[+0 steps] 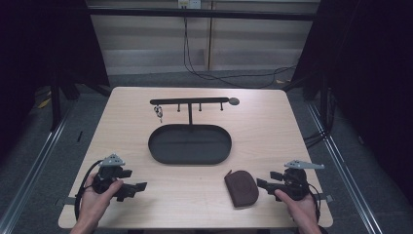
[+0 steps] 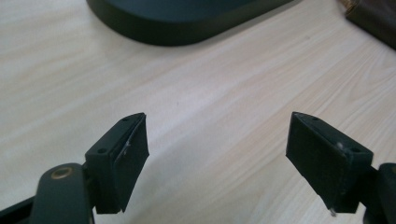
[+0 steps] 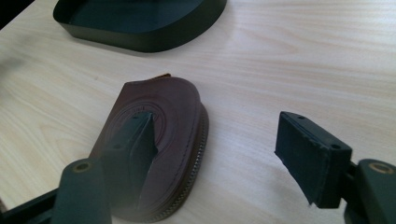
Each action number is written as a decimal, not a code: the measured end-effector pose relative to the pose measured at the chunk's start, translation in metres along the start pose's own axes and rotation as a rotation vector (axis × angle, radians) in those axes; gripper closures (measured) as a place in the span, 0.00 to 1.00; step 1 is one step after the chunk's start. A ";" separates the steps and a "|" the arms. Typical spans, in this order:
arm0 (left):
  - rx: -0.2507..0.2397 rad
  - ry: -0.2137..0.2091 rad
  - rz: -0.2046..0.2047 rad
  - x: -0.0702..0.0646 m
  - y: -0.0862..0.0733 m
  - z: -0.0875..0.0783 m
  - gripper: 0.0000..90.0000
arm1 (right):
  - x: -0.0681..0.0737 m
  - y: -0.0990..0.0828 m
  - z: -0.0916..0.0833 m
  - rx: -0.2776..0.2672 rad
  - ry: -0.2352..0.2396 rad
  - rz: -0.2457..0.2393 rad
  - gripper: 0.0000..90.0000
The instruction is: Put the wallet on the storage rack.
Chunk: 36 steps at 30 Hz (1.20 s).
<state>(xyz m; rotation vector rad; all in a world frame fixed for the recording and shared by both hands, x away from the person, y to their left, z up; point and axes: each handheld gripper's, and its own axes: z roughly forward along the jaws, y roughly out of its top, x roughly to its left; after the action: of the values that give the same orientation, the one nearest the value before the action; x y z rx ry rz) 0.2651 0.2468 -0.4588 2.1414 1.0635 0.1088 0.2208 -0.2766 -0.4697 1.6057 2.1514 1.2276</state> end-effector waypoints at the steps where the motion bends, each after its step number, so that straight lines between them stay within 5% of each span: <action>1: -0.007 -0.018 -0.028 0.000 -0.005 0.002 0.23 | 0.001 0.001 0.000 0.009 0.000 0.004 0.30; 4: -0.007 0.003 -0.013 -0.003 -0.012 0.003 0.23 | 0.003 0.002 0.000 0.020 -0.004 -0.012 0.28; 5: -0.009 0.009 -0.002 -0.005 -0.018 0.004 0.23 | 0.008 0.003 0.001 0.067 -0.018 -0.046 0.26; 7: -0.011 -0.011 -0.011 -0.006 -0.024 0.005 0.23 | 0.010 0.004 0.003 0.105 -0.040 -0.078 0.25; 13: -0.002 -0.045 0.006 -0.012 -0.034 0.005 0.20 | 0.015 0.016 0.004 0.154 -0.004 -0.092 0.26; 16: -0.005 -0.057 -0.001 -0.011 -0.033 0.005 0.19 | 0.020 0.026 0.006 0.168 0.003 -0.113 0.28; 19: -0.007 -0.057 0.015 -0.011 -0.031 0.006 0.19 | 0.024 0.035 0.013 0.228 0.039 -0.121 0.28; 24: -0.010 -0.070 0.014 -0.012 -0.030 0.006 0.20 | 0.027 0.044 0.027 0.326 0.035 -0.121 0.26; 26: -0.026 -0.025 0.030 -0.012 -0.029 0.002 0.23 | 0.030 0.047 0.039 0.401 0.011 -0.142 0.19; 29: -0.041 -0.014 0.029 -0.011 -0.029 0.000 0.23 | 0.032 0.048 0.050 0.477 0.042 -0.146 0.22; 36: -0.043 -0.020 0.022 -0.009 -0.030 0.000 0.23 | 0.038 0.056 0.059 0.527 0.042 -0.166 0.19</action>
<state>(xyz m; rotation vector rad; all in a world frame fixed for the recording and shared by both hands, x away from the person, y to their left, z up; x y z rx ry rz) 0.2391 0.2522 -0.4762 2.1113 1.0171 0.1192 0.2798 -0.2105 -0.4558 1.5300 2.7306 0.6827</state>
